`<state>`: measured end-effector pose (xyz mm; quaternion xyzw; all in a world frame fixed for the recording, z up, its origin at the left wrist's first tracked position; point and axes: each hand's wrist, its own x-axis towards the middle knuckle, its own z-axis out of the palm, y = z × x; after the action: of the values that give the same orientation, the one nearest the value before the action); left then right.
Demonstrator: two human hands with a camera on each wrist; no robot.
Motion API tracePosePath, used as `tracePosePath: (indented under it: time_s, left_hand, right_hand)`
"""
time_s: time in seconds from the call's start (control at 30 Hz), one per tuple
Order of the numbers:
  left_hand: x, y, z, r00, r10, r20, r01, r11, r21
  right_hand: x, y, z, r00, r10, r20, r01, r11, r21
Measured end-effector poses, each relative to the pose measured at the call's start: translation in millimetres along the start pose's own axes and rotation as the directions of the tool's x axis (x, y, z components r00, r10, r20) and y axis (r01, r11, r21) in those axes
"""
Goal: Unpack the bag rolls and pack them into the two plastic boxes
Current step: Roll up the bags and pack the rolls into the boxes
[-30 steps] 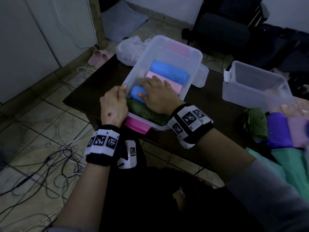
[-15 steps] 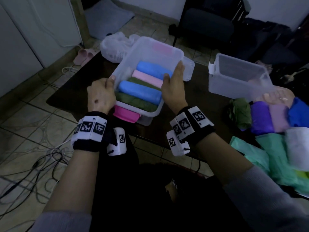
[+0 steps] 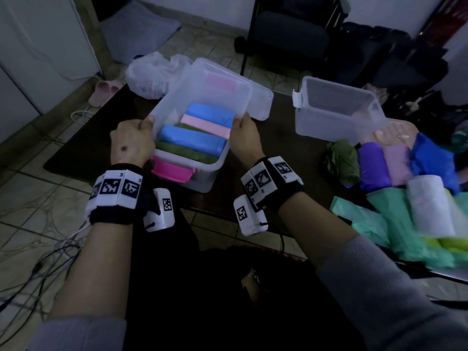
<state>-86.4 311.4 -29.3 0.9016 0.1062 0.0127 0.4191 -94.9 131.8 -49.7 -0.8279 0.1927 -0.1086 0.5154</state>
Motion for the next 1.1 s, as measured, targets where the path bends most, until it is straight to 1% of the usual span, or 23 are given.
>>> tracePosePath:
  time_s: [0.13, 0.2, 0.27, 0.33, 0.37, 0.43, 0.47, 0.53, 0.6, 0.67, 0.7, 0.77, 0.8, 0.87, 0.9, 0.93, 1.0, 1.07, 1.1]
  left_hand:
    - [3, -1, 5, 0.999, -0.028, -0.018, 0.027, 1.000, -0.015]
    - [3, 0, 6, 0.999, -0.039, -0.020, 0.039, 0.999, 0.014]
    - [4, 0, 7, 0.999, -0.002, -0.052, 0.005, 0.998, 0.064]
    - [4, 0, 7, 0.986, 0.111, -0.126, -0.098, 0.990, 0.106]
    - [2, 2, 8, 0.968, 0.186, -0.169, -0.167, 0.979, 0.121]
    - [-7, 17, 10, 0.911, 0.341, -0.231, -0.322, 0.940, 0.116]
    - [-16, 29, 11, 0.882, 0.407, -0.236, -0.396, 0.913, 0.095]
    - [-37, 58, 18, 0.839, 0.510, -0.188, -0.514, 0.857, 0.027]
    - [-61, 84, 32, 0.806, 0.585, -0.091, -0.590, 0.806, -0.051]
    - [-81, 103, 57, 0.777, 0.628, 0.055, -0.621, 0.777, -0.099]
    - [-89, 108, 72, 0.764, 0.628, 0.146, -0.619, 0.778, -0.106]
    - [-100, 112, 107, 0.732, 0.572, 0.370, -0.596, 0.801, -0.059]
    - [-103, 112, 124, 0.700, 0.520, 0.490, -0.591, 0.806, -0.011]
    - [-106, 106, 156, 0.622, 0.363, 0.694, -0.603, 0.787, 0.128]
    - [-105, 102, 169, 0.597, 0.272, 0.755, -0.612, 0.763, 0.209]
    - [-102, 98, 181, 0.588, 0.190, 0.786, -0.615, 0.736, 0.282]
    - [-96, 94, 196, 0.599, 0.073, 0.798, -0.609, 0.688, 0.394]
    - [-89, 93, 204, 0.607, 0.013, 0.794, -0.608, 0.652, 0.454]
    - [-85, 92, 205, 0.603, 0.000, 0.798, -0.610, 0.644, 0.462]
  right_hand:
    - [1, 1, -2, 0.999, -0.004, 0.037, 0.004, 1.000, 0.010]
    - [2, 1, -5, 0.998, -0.008, 0.067, 0.008, 1.000, 0.003]
    - [4, 3, -9, 0.994, -0.021, 0.107, 0.020, 1.000, 0.007]
    - [6, 8, -14, 0.990, -0.045, 0.132, 0.043, 0.999, 0.018]
    - [6, 11, -17, 0.989, -0.049, 0.141, 0.047, 0.999, 0.018]
    - [7, 17, -25, 0.988, -0.023, 0.156, 0.023, 1.000, -0.001]
    - [7, 21, -30, 0.987, 0.007, 0.159, -0.003, 1.000, -0.028]
    - [8, 30, -43, 0.989, 0.066, 0.131, -0.057, 0.996, -0.073]
    - [9, 42, -59, 0.990, 0.112, 0.088, -0.104, 0.991, -0.090]
    - [10, 54, -81, 0.990, 0.139, 0.037, -0.133, 0.982, -0.136]
    - [11, 61, -92, 0.989, 0.145, -0.002, -0.143, 0.974, -0.175]
    - [14, 74, -118, 0.985, 0.139, -0.103, -0.161, 0.953, -0.258]
    - [16, 81, -132, 0.978, 0.128, -0.165, -0.174, 0.936, -0.305]
    - [20, 93, -159, 0.946, 0.152, -0.285, -0.260, 0.882, -0.394]
    - [22, 100, -171, 0.923, 0.181, -0.340, -0.320, 0.852, -0.414]
    - [24, 106, -181, 0.902, 0.209, -0.378, -0.370, 0.825, -0.428]
    - [28, 119, -196, 0.883, 0.263, -0.388, -0.437, 0.760, -0.480]
    - [31, 131, -205, 0.892, 0.324, -0.315, -0.450, 0.699, -0.555]
    - [32, 136, -208, 0.895, 0.358, -0.266, -0.446, 0.695, -0.564]
